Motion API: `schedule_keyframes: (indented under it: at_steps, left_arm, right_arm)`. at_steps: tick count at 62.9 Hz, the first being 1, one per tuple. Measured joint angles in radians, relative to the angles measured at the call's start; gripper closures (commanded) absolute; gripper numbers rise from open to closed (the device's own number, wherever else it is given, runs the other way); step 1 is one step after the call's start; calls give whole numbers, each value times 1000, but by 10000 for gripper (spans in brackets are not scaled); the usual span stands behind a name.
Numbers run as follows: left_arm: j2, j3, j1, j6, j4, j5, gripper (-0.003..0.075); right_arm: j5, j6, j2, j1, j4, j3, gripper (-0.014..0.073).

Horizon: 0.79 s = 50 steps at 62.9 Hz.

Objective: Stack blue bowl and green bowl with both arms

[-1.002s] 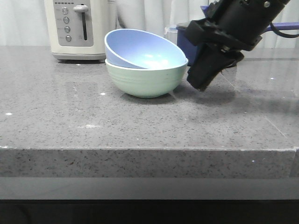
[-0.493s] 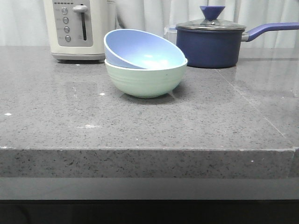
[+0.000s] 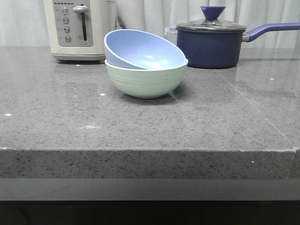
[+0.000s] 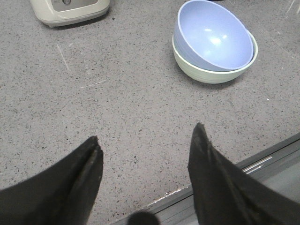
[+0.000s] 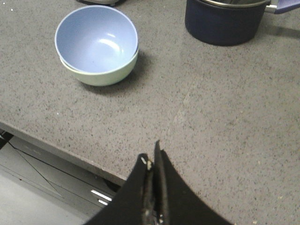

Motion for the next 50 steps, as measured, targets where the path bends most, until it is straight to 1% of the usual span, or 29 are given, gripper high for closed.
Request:
schedule_keyframes:
  at_steps: [7,11,16,20,27,30,50]
  left_arm:
    - [0,0,0,0,0,0,323]
    - [0,0,0,0,0,0,370]
    - [0,0,0,0,0,-1,472]
    - [0,0,0,0,0,-1,575]
    - [0,0,0,0,0,-1,708]
    - [0,0,0,0,0,-1,739]
    - [0,0,0,0,0,-1,740]
  right_arm:
    - [-9,0,-2,0,0,12,648]
    - [-29,1,-2,0,0,12,648]
    - [-46,1,-2,0,0,13,648]
    - [-56,1,-2,0,0,13,648]
    - [-56,2,-2,0,0,13,648]
    - [-56,2,-2,0,0,13,648]
    - [-56,2,-2,0,0,13,648]
